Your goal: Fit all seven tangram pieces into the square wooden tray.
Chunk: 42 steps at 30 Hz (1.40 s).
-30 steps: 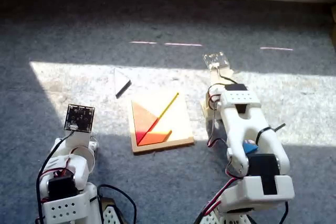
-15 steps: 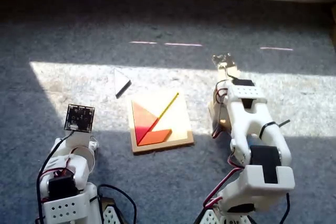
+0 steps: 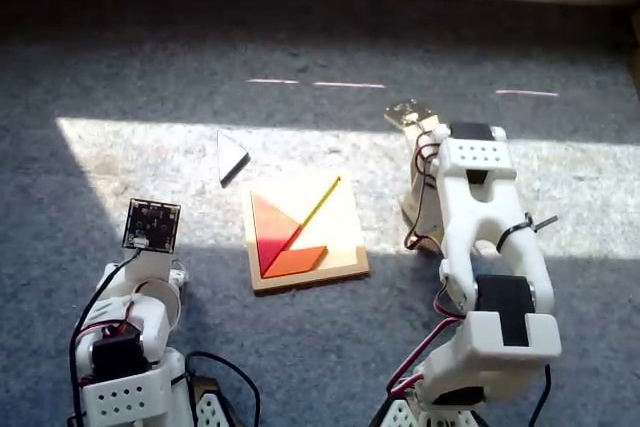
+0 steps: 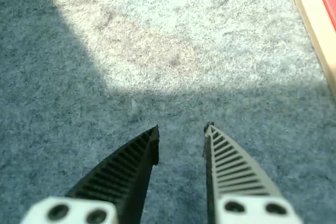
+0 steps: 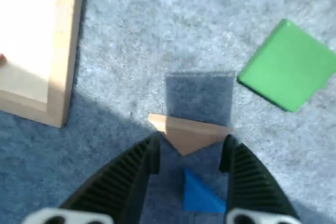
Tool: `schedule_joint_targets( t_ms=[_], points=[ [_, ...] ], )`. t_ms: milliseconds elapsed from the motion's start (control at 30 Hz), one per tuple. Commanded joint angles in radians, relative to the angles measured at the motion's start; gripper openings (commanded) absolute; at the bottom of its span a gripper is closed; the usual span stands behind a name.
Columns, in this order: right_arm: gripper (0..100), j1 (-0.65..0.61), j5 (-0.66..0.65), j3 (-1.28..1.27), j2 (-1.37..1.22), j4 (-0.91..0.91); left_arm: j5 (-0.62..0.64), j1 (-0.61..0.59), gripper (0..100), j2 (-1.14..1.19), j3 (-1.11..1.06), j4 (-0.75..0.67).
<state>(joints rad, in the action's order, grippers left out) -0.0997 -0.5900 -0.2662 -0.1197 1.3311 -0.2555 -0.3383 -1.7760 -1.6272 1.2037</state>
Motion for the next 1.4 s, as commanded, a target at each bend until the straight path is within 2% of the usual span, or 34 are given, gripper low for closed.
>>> schedule_joint_targets(
  t_ms=[0, 300, 867, 1100, 1367],
  points=[
    [19.9, -0.047, -0.068, 0.059, 0.008, 0.065, -0.008, -0.010, 15, -0.045, 0.004, -0.020],
    [19.9, -0.061, -0.376, 0.053, 0.002, 0.044, -0.009, -0.010, 15, -0.045, -0.005, -0.020],
    [19.5, -0.002, -0.393, -0.228, 0.001, -0.360, -0.009, -0.010, 15, -0.045, -0.007, -0.020],
    [19.5, 0.028, -0.371, -0.255, 0.001, -0.512, -0.009, -0.010, 15, -0.045, -0.007, -0.020],
    [19.5, 0.056, -0.064, -0.249, 0.002, -0.599, -0.009, -0.010, 15, -0.045, -0.007, -0.020]
  ],
)
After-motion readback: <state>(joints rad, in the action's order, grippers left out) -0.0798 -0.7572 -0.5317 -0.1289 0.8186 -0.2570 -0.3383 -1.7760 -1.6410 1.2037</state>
